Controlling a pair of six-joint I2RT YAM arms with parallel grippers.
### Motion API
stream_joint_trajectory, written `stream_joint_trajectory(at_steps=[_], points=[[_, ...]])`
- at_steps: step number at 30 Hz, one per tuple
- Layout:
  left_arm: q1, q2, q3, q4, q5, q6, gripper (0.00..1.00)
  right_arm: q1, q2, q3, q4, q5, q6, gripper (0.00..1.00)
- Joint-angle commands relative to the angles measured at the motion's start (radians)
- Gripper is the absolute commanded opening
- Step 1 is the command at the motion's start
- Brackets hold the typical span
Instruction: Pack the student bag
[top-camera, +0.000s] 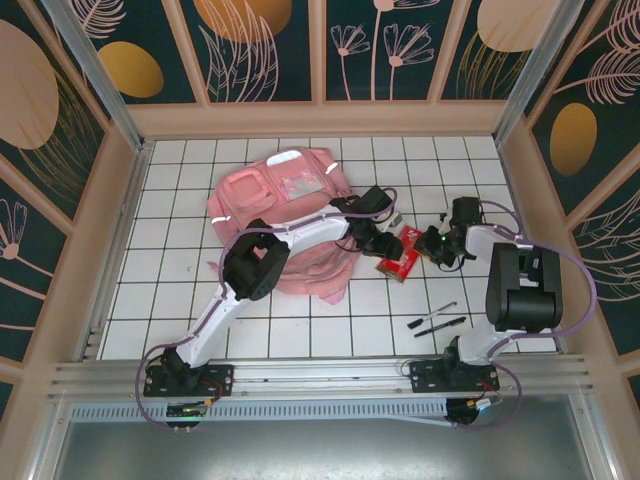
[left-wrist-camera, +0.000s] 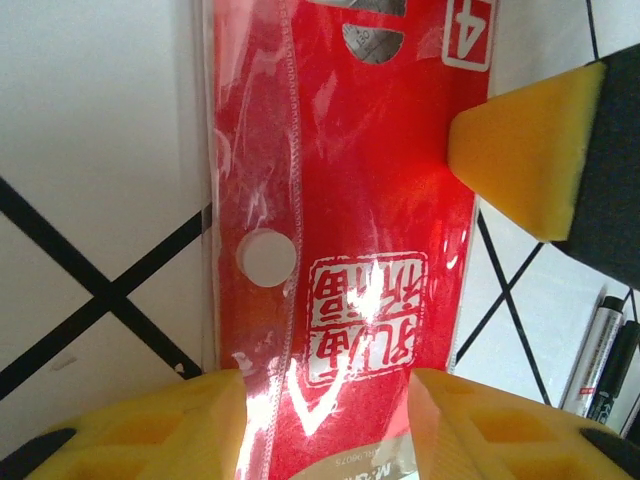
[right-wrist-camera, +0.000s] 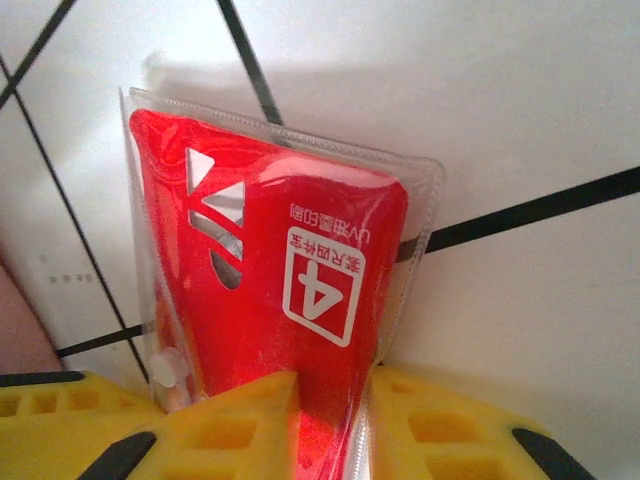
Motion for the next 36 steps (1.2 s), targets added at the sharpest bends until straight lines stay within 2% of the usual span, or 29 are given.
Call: stream_joint_trajectory(at_steps=[1, 5, 8, 11, 12, 15, 17, 21, 24, 25, 28, 30, 36], points=[[-0.008, 0.041, -0.023, -0.001, -0.022, -0.014, 0.43, 0.038, -0.012, -0.024, -0.005, -0.168, -0.003, 0.28], [-0.007, 0.045, -0.052, 0.015, -0.027, -0.003, 0.38, 0.030, 0.031, -0.049, 0.045, -0.264, 0.006, 0.34], [-0.006, 0.043, -0.064, 0.024, -0.025, 0.006, 0.37, 0.038, 0.040, -0.074, 0.080, -0.293, 0.011, 0.31], [-0.003, 0.029, -0.066, 0.024, -0.024, 0.018, 0.36, 0.040, 0.028, -0.088, 0.096, -0.297, 0.015, 0.19], [0.000, 0.018, -0.066, 0.022, -0.023, 0.022, 0.36, 0.040, 0.014, -0.089, 0.093, -0.279, 0.014, 0.14], [0.008, -0.039, -0.001, -0.046, -0.009, 0.036, 0.36, 0.040, -0.071, -0.074, 0.045, -0.200, 0.021, 0.07], [0.008, -0.112, 0.054, -0.103, -0.025, 0.077, 0.38, 0.033, -0.138, -0.054, 0.005, -0.150, 0.033, 0.00], [0.015, -0.275, 0.092, -0.234, -0.216, 0.242, 0.45, 0.004, -0.259, -0.006, -0.050, -0.083, 0.071, 0.00], [0.032, -0.354, 0.019, -0.347, -0.373, 0.389, 0.55, -0.011, -0.329, 0.028, -0.074, -0.027, 0.102, 0.00], [0.036, -0.374, -0.021, -0.382, -0.463, 0.409, 0.58, -0.013, -0.351, 0.038, -0.080, -0.012, 0.110, 0.00], [0.037, -0.416, -0.150, -0.440, -0.633, 0.439, 0.60, -0.018, -0.383, 0.075, -0.110, -0.002, 0.106, 0.00], [0.038, -0.449, -0.257, -0.419, -0.731, 0.422, 0.70, -0.018, -0.386, 0.105, -0.143, -0.010, 0.092, 0.00], [0.047, -0.479, -0.383, -0.365, -0.872, 0.362, 0.85, -0.013, -0.383, 0.121, -0.167, -0.028, 0.082, 0.00]])
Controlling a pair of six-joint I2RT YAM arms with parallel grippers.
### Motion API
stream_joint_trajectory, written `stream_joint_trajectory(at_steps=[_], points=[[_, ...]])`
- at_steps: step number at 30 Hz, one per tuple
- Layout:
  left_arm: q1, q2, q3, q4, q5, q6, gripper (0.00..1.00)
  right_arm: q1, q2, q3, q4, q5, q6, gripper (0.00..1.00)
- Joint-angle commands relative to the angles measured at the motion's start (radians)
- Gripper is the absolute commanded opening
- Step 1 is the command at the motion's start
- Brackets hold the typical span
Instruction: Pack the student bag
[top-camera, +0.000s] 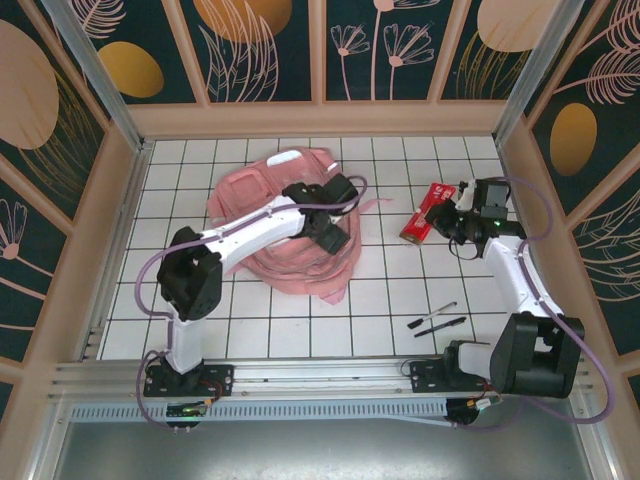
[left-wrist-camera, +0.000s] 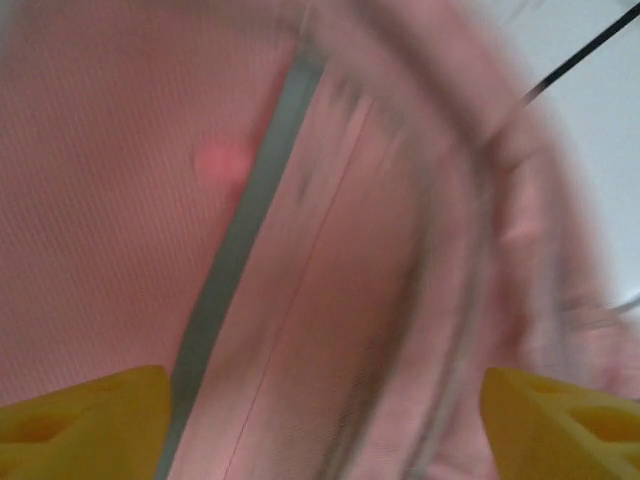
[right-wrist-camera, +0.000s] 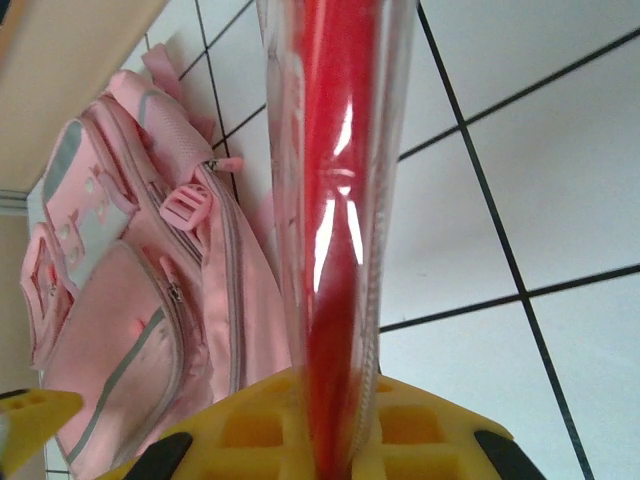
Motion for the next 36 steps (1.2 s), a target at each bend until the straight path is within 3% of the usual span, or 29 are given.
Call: stream_joint_trajectory(at_steps=[1, 3, 5, 7, 9, 10, 15, 18, 21, 25, 32, 36], points=[[0.014, 0.006, -0.022, -0.015, -0.162, -0.025, 0.85, 0.005, -0.010, 0.024, -0.046, -0.007, -0.006, 0.00], [0.040, 0.037, -0.007, -0.007, -0.164, -0.043, 0.79, 0.018, -0.005, 0.023, -0.047, -0.007, -0.002, 0.00], [0.068, 0.068, 0.008, -0.009, -0.158, -0.051, 0.66, 0.033, -0.006, 0.020, -0.042, -0.010, 0.011, 0.00], [0.091, 0.087, 0.009, -0.010, -0.166, -0.050, 0.45, 0.049, -0.010, 0.022, -0.039, -0.017, 0.026, 0.00], [0.098, 0.092, 0.018, -0.020, -0.158, -0.035, 0.10, 0.064, -0.014, 0.025, -0.032, -0.045, 0.039, 0.00], [0.098, 0.086, 0.030, -0.026, -0.135, -0.024, 0.00, 0.069, -0.014, 0.026, -0.026, -0.073, 0.047, 0.00], [0.098, 0.017, 0.183, -0.072, -0.017, -0.050, 0.00, 0.147, 0.020, -0.046, 0.143, -0.452, 0.155, 0.00], [0.099, -0.006, 0.318, -0.114, 0.016, -0.062, 0.00, 0.266, 0.055, -0.037, 0.205, -0.502, 0.199, 0.00], [0.104, 0.015, 0.483, -0.174, 0.030, -0.071, 0.00, 0.346, 0.094, -0.056, 0.346, -0.453, 0.355, 0.00], [0.119, -0.037, 0.490, -0.103, 0.075, -0.138, 0.00, 0.402, 0.164, -0.099, 0.596, -0.355, 0.547, 0.00], [0.119, 0.015, 0.600, -0.101, 0.242, -0.152, 0.00, 0.494, 0.437, -0.006, 0.898, -0.152, 0.690, 0.00], [0.121, 0.013, 0.594, -0.061, 0.254, -0.165, 0.00, 0.552, 0.617, 0.052, 1.153, 0.018, 0.847, 0.00]])
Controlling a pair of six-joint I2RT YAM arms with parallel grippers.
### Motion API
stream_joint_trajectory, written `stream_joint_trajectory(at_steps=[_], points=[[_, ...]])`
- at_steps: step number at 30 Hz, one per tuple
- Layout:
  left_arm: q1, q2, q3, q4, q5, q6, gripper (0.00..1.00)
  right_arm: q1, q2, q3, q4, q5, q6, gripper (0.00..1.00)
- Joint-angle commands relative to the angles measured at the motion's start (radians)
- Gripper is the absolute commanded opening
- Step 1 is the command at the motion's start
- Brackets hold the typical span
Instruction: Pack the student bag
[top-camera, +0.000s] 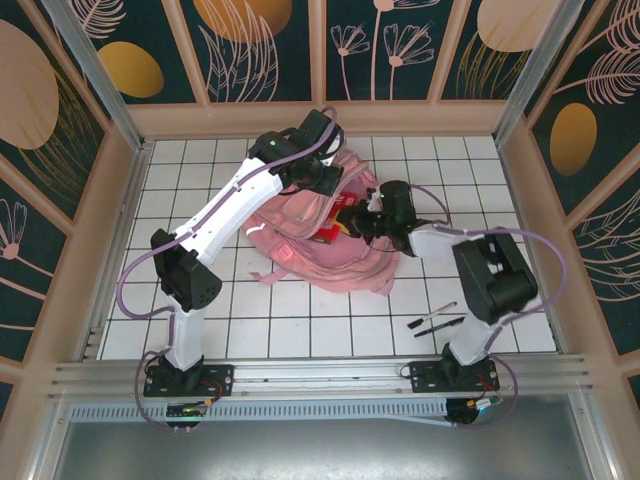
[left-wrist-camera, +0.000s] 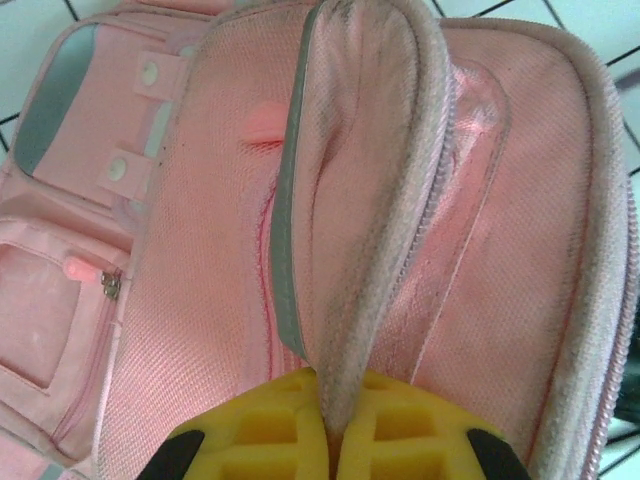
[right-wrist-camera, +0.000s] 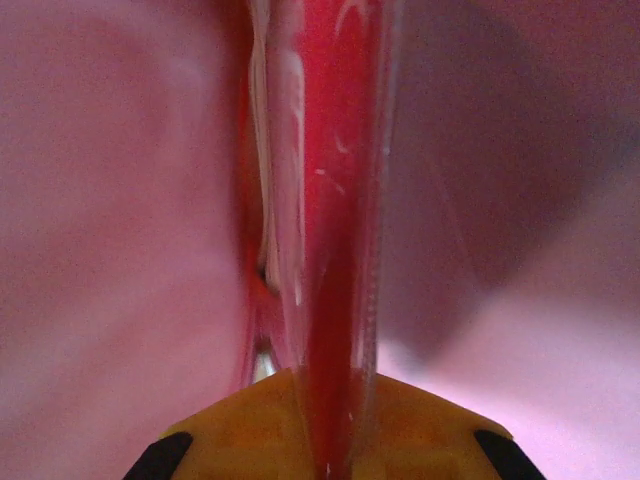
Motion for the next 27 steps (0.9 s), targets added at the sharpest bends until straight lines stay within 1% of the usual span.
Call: stream_joint_trajectory(at_steps=[1, 2, 5, 7, 9, 12, 15, 17, 18, 20, 23, 26, 27], points=[[0.001, -0.013, 0.060, 0.114, 0.048, -0.029, 0.00, 0.055, 0.139, 0.072, 0.394, 0.177, 0.183, 0.00], [0.001, -0.010, 0.069, 0.113, 0.051, -0.033, 0.00, 0.072, 0.195, 0.105, 0.456, 0.183, 0.205, 0.00], [0.001, -0.012, 0.084, 0.111, 0.052, -0.038, 0.00, 0.114, 0.306, 0.203, 0.537, 0.213, 0.266, 0.00], [0.001, -0.020, 0.078, 0.114, 0.046, -0.038, 0.00, 0.132, 0.332, 0.243, 0.519, 0.230, 0.271, 0.00], [0.001, -0.026, 0.071, 0.114, 0.048, -0.033, 0.00, 0.144, 0.337, 0.254, 0.452, 0.279, 0.275, 0.01], [0.001, -0.036, 0.055, 0.116, 0.040, -0.030, 0.00, 0.148, 0.364, 0.266, 0.353, 0.331, 0.263, 0.14], [0.001, -0.051, 0.007, 0.147, 0.020, -0.025, 0.00, 0.143, 0.383, 0.265, 0.279, 0.353, 0.244, 0.29], [0.001, -0.064, -0.034, 0.171, -0.017, -0.024, 0.00, 0.146, 0.356, 0.233, 0.255, 0.367, 0.220, 0.39], [0.002, -0.070, -0.051, 0.177, -0.040, -0.024, 0.00, 0.147, 0.337, 0.228, 0.216, 0.371, 0.207, 0.43], [0.005, -0.085, -0.102, 0.192, -0.097, -0.025, 0.00, 0.145, 0.275, 0.222, 0.083, 0.375, 0.187, 0.49], [0.015, -0.109, -0.184, 0.241, -0.127, -0.027, 0.00, 0.147, 0.157, 0.222, -0.166, 0.414, 0.141, 0.57], [0.033, -0.125, -0.243, 0.269, -0.125, -0.045, 0.00, 0.136, 0.036, 0.189, -0.336, 0.446, 0.112, 0.64], [0.039, -0.130, -0.256, 0.274, -0.121, -0.051, 0.00, 0.128, 0.006, 0.171, -0.380, 0.442, 0.102, 0.64]])
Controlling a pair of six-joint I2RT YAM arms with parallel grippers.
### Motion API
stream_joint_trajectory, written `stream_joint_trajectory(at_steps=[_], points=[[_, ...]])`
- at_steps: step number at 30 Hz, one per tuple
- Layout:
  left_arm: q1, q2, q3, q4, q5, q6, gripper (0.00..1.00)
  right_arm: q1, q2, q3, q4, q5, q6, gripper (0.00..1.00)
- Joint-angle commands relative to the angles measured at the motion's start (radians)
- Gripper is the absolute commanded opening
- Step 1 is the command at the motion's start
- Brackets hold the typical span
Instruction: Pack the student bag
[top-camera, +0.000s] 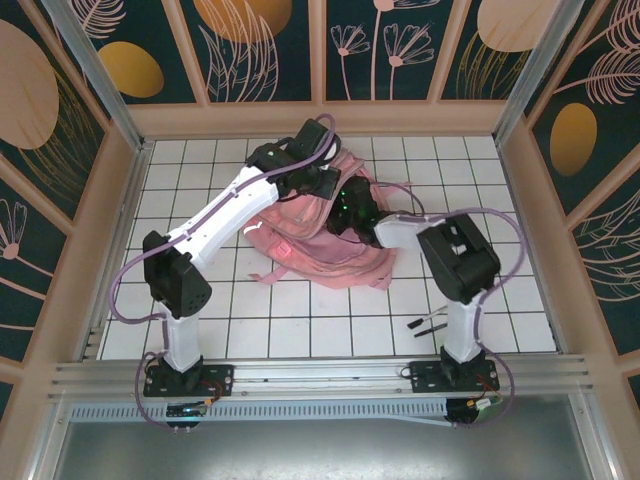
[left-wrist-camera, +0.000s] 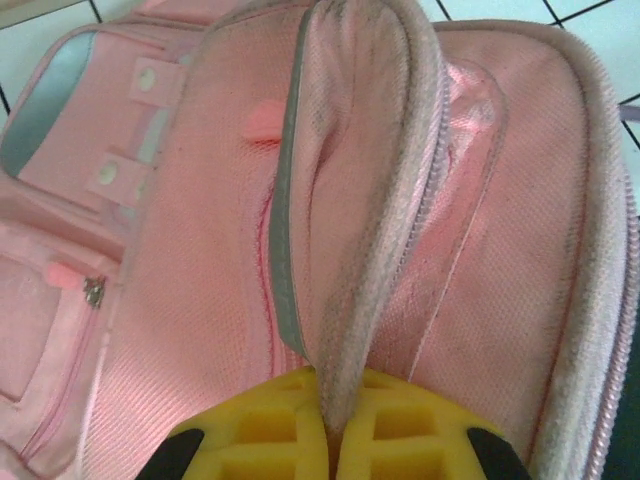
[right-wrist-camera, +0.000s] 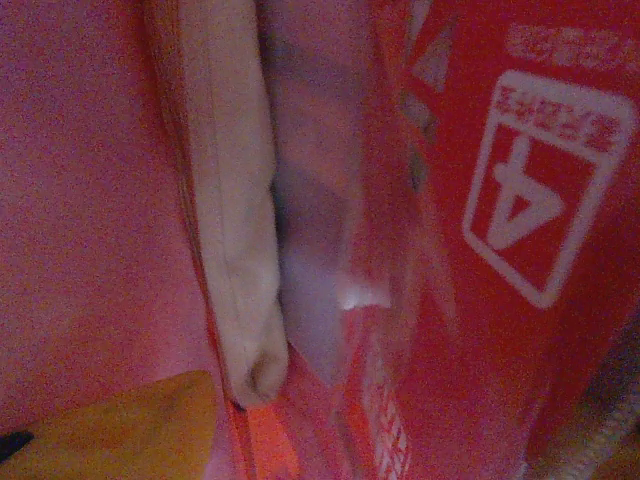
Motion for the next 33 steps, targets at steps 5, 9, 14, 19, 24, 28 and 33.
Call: stream_joint_trajectory(at_steps=[5, 9, 14, 19, 24, 28, 33], points=[[0.036, -0.070, -0.132, 0.154, 0.031, -0.011, 0.00, -0.083, -0.202, -0.102, -0.399, -0.040, -0.338, 0.66], [0.039, -0.076, -0.167, 0.158, 0.115, -0.001, 0.00, -0.109, -0.357, -0.170, -0.496, -0.061, -0.481, 0.66], [0.044, -0.110, -0.246, 0.221, 0.224, -0.016, 0.00, -0.161, -0.451, -0.273, -0.402, -0.222, -0.514, 0.51], [0.046, -0.112, -0.206, 0.217, 0.238, -0.044, 0.00, -0.112, -0.319, -0.188, -0.347, -0.229, -0.444, 0.51], [0.046, -0.110, -0.181, 0.214, 0.231, -0.046, 0.00, -0.088, -0.207, -0.090, -0.472, -0.071, -0.421, 0.61], [0.048, -0.108, -0.180, 0.219, 0.245, -0.052, 0.00, -0.088, -0.183, -0.123, -0.346, -0.128, -0.423, 0.46], [0.047, -0.086, -0.139, 0.185, 0.275, -0.058, 0.00, -0.081, -0.143, -0.154, -0.064, -0.275, -0.342, 0.03]])
